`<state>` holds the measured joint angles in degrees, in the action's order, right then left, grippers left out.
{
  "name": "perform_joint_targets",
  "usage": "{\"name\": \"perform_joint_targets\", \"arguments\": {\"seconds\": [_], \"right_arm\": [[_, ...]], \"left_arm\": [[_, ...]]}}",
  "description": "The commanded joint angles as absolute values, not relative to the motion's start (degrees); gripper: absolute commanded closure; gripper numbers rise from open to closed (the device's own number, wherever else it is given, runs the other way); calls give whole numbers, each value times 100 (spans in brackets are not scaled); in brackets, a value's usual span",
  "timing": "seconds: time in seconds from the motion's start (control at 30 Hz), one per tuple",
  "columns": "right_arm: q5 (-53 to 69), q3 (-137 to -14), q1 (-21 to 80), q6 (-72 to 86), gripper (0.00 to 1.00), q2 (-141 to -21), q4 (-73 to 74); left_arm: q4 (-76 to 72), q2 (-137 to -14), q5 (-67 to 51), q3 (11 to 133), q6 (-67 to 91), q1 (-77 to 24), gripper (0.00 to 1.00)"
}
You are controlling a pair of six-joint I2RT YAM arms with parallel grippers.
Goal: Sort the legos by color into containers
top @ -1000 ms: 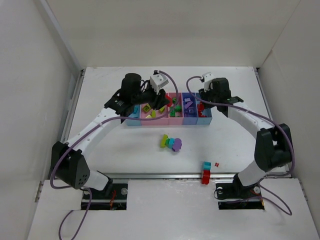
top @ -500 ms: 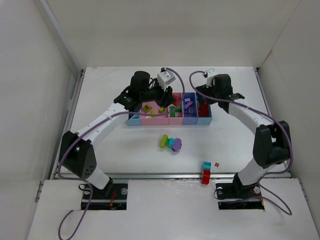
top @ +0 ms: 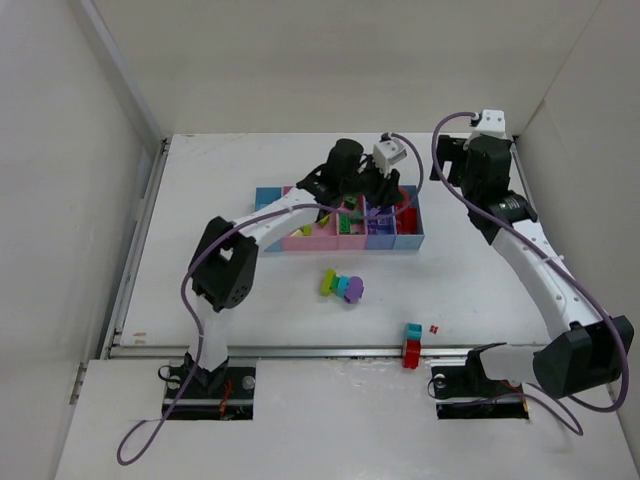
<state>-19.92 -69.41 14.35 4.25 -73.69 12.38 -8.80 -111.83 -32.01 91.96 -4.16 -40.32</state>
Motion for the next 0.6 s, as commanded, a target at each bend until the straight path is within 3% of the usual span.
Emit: {"name": "perform_joint_targets", "arguments": {"seconds": [0.0,0.2,0.33,0.37,0.5,0.57], "right_arm": [[-2865,-7119,1450,747,0,-7356,1905],[-2944,-7005,1450,747,0,-7172,1978],[-2787,-6943,1450,615,0,-7110,1785],[-2734,-6943,1450,546,0,-7110,1784],[-2575,-7127,1450,404,0,-7110,2047],[-2418,-7338,1450,404,0,-7058,2345]], "left_arm": [[-1370,-11591,-3164,9851,18,-4148,100],[-1390,-12286,-2804,10291,70,-4201,85],[-1151,-12568,-2865,10590,-140,-4254,55],[-1099,-12568,-2935,10652,-141,-4254,39],[-888,-12709,-3111,10889,-141,-4254,14],[-765,-12586,-3277,10890,-315,-4254,7]]}}
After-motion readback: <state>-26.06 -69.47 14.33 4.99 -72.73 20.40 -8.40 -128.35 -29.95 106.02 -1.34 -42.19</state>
